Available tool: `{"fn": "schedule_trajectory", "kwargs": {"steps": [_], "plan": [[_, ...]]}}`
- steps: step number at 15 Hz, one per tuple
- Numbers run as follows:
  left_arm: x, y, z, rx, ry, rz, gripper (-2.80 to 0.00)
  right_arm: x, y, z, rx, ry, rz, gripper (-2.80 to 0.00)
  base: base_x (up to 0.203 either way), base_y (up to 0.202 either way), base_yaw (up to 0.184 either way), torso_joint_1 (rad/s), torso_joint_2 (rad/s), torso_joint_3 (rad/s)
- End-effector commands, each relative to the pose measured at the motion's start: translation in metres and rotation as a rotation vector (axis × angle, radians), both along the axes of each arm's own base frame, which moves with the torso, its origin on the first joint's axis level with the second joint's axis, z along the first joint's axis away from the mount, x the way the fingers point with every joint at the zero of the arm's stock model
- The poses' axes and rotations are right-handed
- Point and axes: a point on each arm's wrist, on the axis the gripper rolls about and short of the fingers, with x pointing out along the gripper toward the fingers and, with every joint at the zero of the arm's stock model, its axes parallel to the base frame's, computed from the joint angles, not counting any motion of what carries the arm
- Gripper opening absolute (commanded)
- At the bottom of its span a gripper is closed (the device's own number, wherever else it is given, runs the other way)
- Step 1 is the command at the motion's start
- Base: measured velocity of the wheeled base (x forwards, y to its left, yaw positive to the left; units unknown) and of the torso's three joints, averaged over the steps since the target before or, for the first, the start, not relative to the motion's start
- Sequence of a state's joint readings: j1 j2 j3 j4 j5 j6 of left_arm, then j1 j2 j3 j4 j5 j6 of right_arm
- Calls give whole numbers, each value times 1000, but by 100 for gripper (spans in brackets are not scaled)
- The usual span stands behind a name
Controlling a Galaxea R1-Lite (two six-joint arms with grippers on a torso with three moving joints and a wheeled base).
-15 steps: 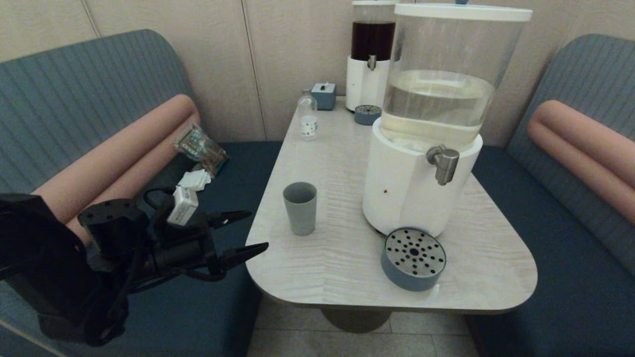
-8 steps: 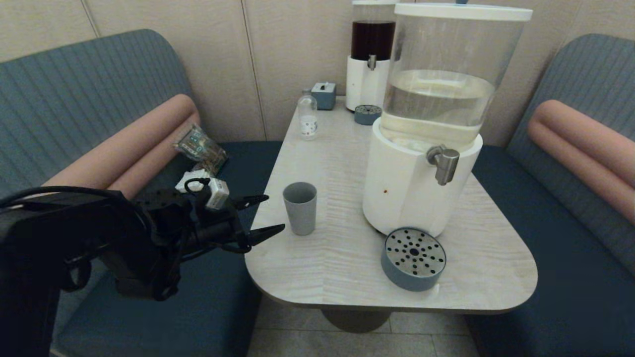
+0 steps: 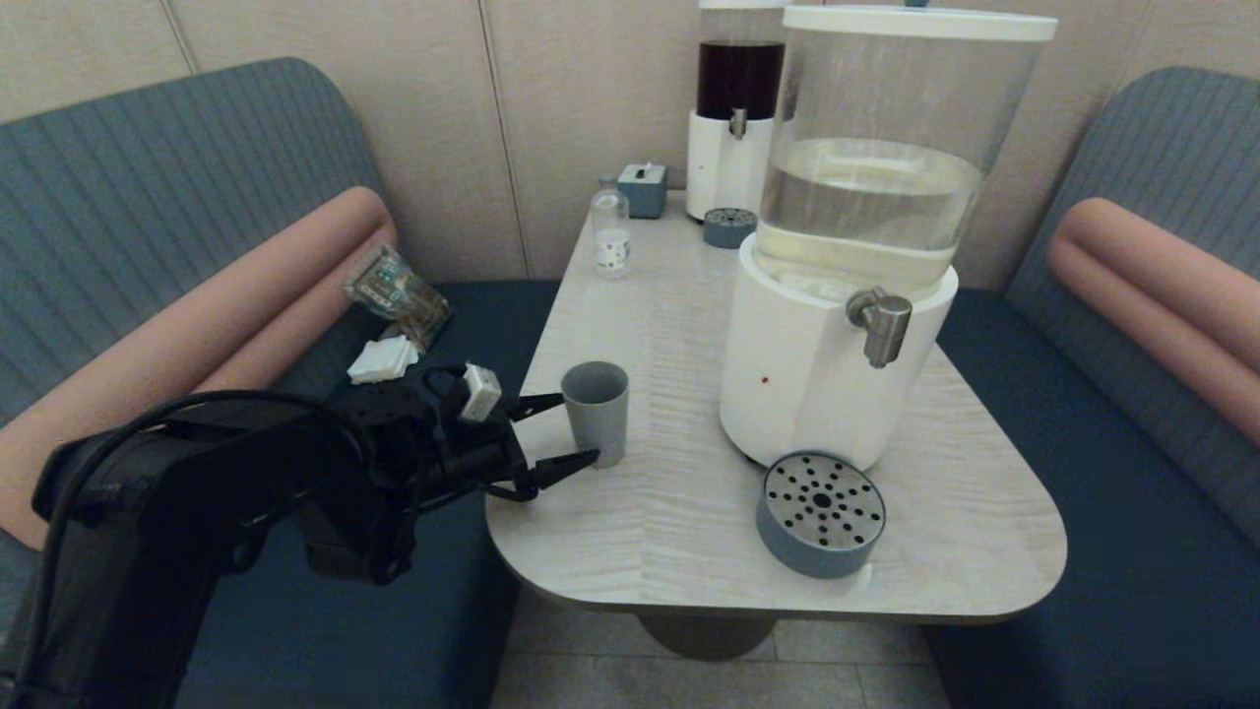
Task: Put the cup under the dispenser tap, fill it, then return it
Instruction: Pick up the cup
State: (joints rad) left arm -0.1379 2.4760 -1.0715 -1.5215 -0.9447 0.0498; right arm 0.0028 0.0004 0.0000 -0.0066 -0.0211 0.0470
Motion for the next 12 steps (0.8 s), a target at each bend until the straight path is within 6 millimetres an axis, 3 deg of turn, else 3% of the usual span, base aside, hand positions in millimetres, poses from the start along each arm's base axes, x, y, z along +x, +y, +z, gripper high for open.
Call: {"fn": "schedule_trajectory", "kwargs": {"steps": [1,6,7,12], "plan": [[0,-18,-1,-13,2,-30,0,0,0,0,1,2,0,-280,0,0,0,0,0,0],[14,-33,2,-54,-20,5,0,0,0,0,1,2,0,-280,0,0,0,0,0,0],[14,-33,2,-61,-13,19,-280,0,0,0,1,2,0,-280,0,0,0,0,0,0],[13,-34,4,-62,-17,25,-280,0,0,0,1,2,0,-280,0,0,0,0,0,0]]}}
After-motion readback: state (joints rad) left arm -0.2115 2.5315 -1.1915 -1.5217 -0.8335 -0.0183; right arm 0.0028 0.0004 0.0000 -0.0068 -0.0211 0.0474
